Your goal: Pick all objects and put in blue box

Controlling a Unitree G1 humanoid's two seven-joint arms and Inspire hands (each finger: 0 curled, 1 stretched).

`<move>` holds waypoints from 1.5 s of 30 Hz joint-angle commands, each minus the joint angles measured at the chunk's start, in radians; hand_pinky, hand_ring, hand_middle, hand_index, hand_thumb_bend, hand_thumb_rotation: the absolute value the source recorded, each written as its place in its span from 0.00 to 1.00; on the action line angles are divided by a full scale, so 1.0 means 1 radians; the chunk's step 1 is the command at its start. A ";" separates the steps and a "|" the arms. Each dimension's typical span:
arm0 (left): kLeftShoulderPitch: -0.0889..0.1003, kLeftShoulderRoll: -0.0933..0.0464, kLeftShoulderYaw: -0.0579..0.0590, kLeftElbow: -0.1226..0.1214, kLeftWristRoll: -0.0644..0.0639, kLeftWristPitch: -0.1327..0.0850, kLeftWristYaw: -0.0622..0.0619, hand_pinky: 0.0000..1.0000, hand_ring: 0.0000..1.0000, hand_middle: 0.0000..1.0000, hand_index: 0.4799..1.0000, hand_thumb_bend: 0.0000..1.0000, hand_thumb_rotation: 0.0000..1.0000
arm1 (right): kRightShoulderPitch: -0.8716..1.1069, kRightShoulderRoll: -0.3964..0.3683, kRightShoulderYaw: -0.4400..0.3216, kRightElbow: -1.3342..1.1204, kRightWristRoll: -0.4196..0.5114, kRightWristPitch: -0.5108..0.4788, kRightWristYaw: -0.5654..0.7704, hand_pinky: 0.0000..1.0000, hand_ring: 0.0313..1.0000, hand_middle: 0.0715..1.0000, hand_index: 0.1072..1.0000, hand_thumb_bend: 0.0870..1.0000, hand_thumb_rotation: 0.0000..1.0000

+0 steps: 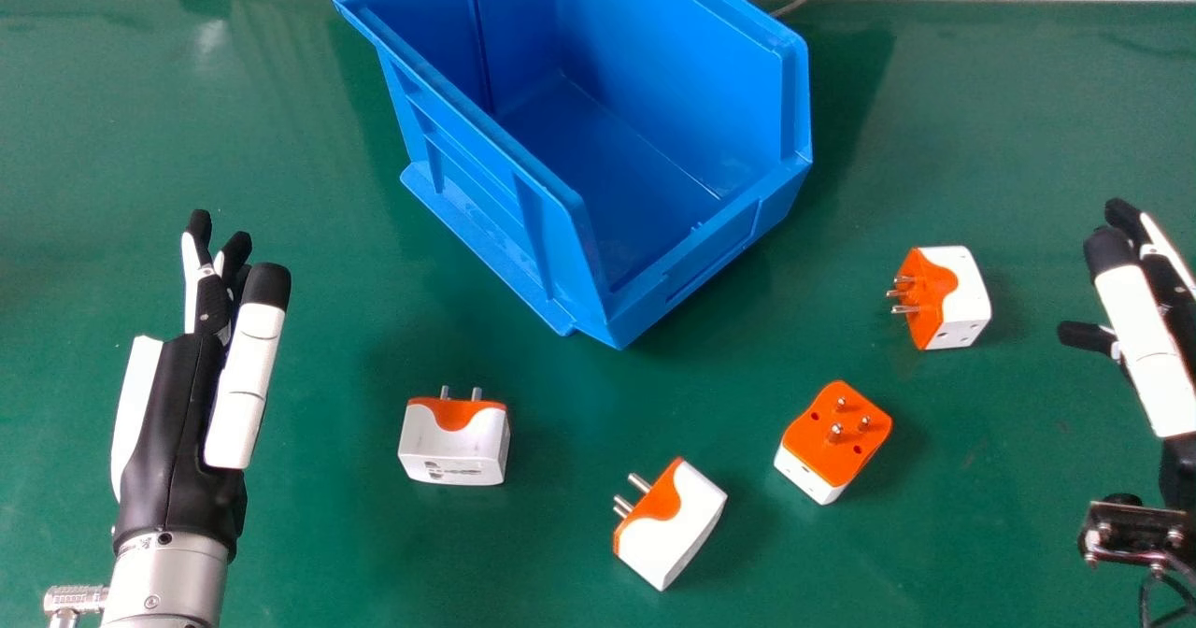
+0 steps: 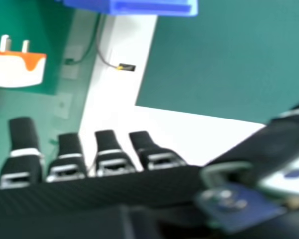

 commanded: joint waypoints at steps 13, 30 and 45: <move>0.007 0.017 0.008 -0.047 -0.003 0.009 -0.009 1.00 1.00 1.00 1.00 0.78 1.00 | 0.003 -0.002 0.002 -0.055 -0.023 -0.001 -0.023 0.79 0.94 0.95 0.94 0.43 1.00; 0.067 -0.009 0.007 -0.109 -0.013 0.034 0.001 1.00 1.00 1.00 1.00 0.78 1.00 | -0.092 -0.103 0.065 -0.092 -0.245 0.002 -0.022 0.83 0.96 0.97 0.98 0.46 0.69; 0.060 -0.006 0.014 -0.043 -0.061 -0.064 -0.029 1.00 1.00 1.00 1.00 0.80 1.00 | -0.208 -0.333 0.113 -0.010 -0.368 0.014 0.140 0.86 0.97 0.99 0.99 0.54 0.27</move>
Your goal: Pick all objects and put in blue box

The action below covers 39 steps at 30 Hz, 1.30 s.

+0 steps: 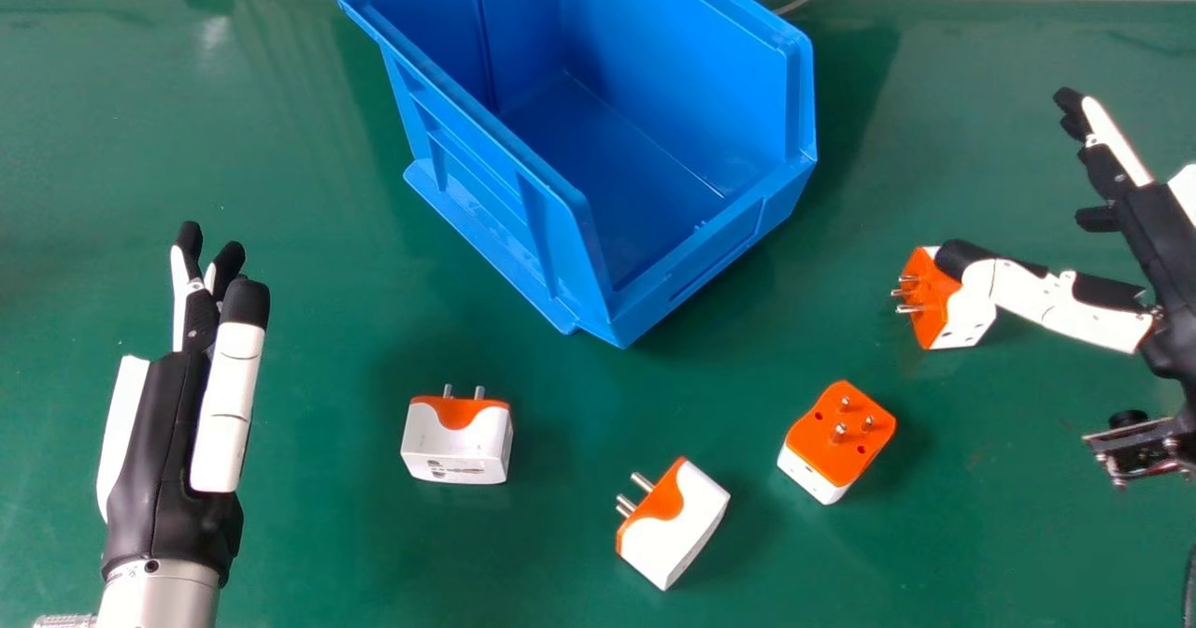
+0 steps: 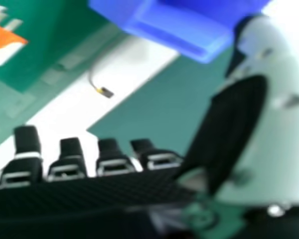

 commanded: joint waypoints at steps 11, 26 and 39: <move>0.001 0.013 0.013 -0.016 -0.008 -0.005 -0.006 1.00 1.00 1.00 1.00 0.81 1.00 | -0.104 -0.204 0.055 0.078 -0.080 -0.081 0.134 0.86 0.97 0.99 0.97 0.65 0.29; -0.005 0.021 0.016 -0.010 0.001 -0.007 -0.009 1.00 1.00 1.00 1.00 0.81 1.00 | -0.334 -0.300 0.255 0.336 -0.295 -0.258 0.169 0.83 0.95 0.97 0.93 0.77 0.28; 0.014 0.019 0.012 -0.036 0.010 -0.004 -0.005 1.00 1.00 1.00 1.00 0.81 1.00 | -0.516 -0.259 0.407 0.572 -0.423 -0.318 0.142 0.84 0.93 0.94 0.90 0.75 0.30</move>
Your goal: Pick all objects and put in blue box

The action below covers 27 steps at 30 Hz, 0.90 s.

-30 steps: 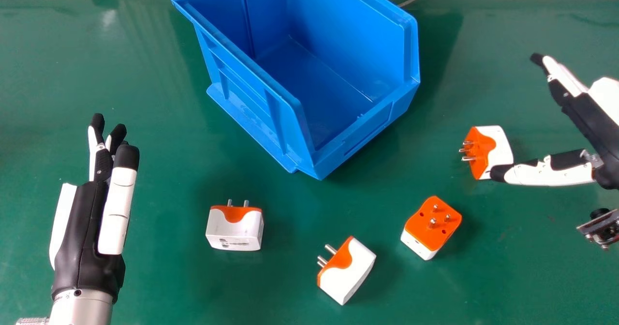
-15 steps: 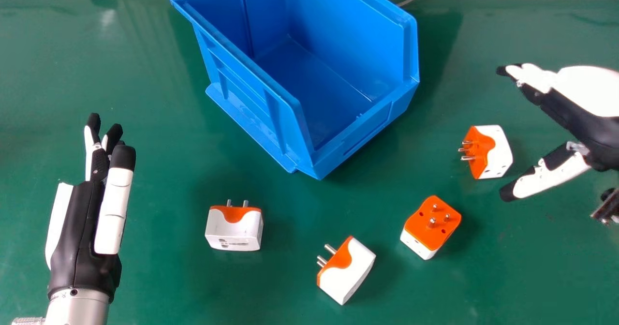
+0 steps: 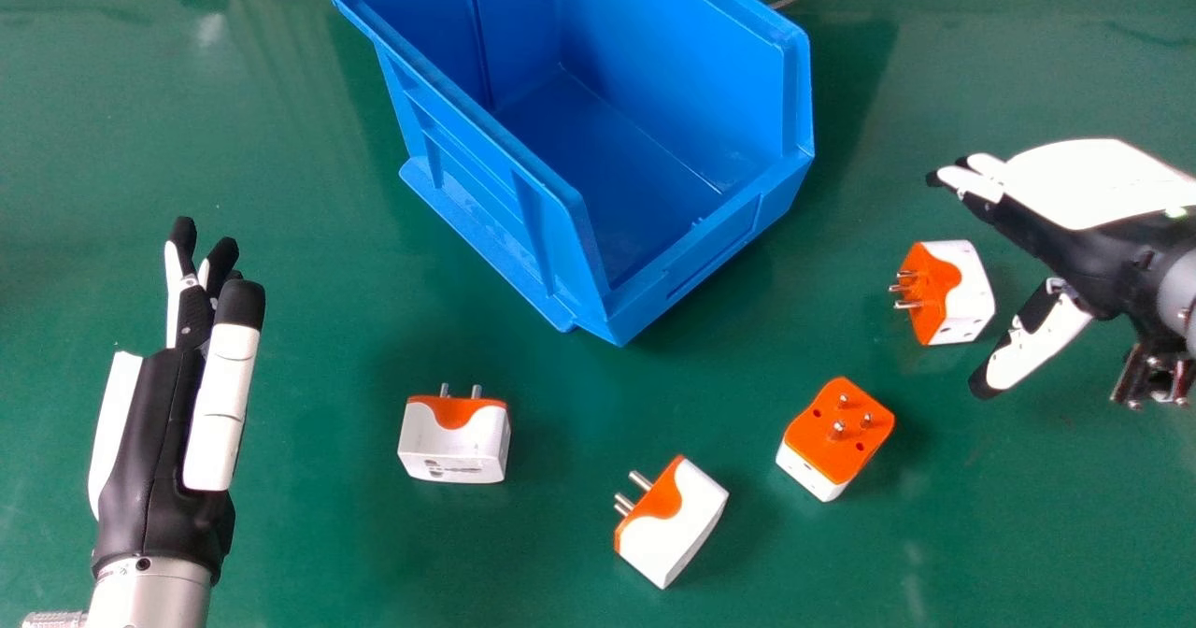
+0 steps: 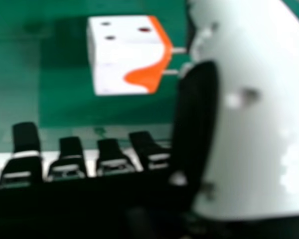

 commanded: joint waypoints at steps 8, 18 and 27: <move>0.025 0.007 0.004 -0.033 0.004 -0.013 0.000 1.00 1.00 1.00 1.00 0.82 1.00 | -0.098 0.026 0.065 0.098 -0.067 -0.020 -0.052 0.83 0.91 0.93 0.89 0.71 0.29; 0.039 0.009 0.007 -0.058 0.002 -0.004 0.000 1.00 1.00 1.00 1.00 0.83 1.00 | -0.136 0.046 0.098 0.181 -0.091 -0.020 -0.088 0.83 0.91 0.92 0.89 0.68 0.29; 0.043 0.008 0.009 -0.055 0.004 -0.009 0.001 1.00 1.00 1.00 1.00 0.84 1.00 | -0.144 0.050 0.102 0.183 -0.095 -0.018 -0.081 0.83 0.90 0.91 0.87 0.66 0.29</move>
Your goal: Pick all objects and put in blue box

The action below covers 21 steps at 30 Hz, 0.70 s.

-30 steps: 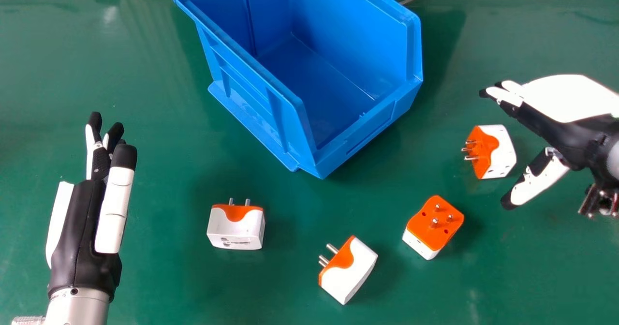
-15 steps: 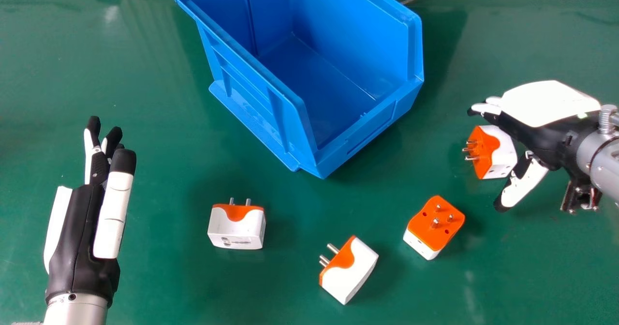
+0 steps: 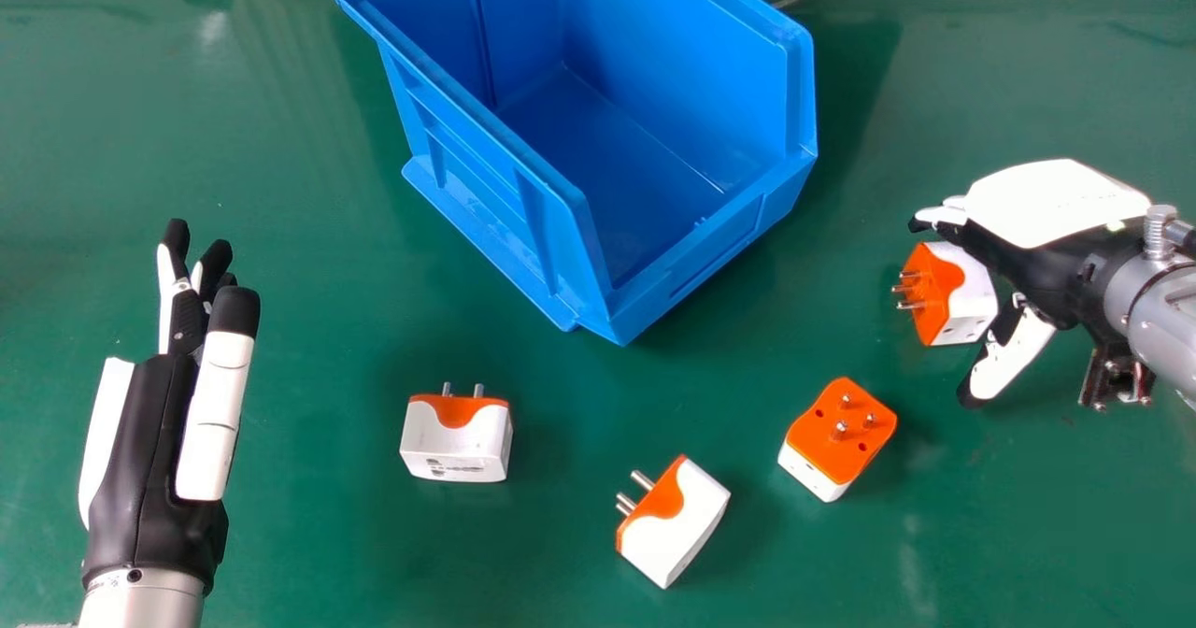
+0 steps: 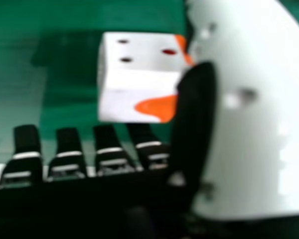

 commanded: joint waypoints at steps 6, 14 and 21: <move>0.015 0.011 0.010 -0.034 0.002 -0.004 0.001 1.00 1.00 1.00 1.00 0.84 1.00 | -0.031 -0.002 -0.008 0.001 0.011 0.001 -0.015 0.83 0.89 0.91 0.87 0.66 0.28; 0.019 0.012 0.013 -0.032 0.006 -0.011 0.001 1.00 1.00 1.00 1.00 0.84 1.00 | -0.031 0.007 -0.006 0.021 0.012 0.003 -0.025 0.82 0.88 0.91 0.87 0.64 0.28; 0.023 0.012 0.016 -0.030 0.007 -0.018 0.000 1.00 1.00 1.00 1.00 0.84 1.00 | -0.037 0.017 0.003 0.039 -0.004 0.000 -0.055 0.80 0.85 0.88 0.84 0.62 0.27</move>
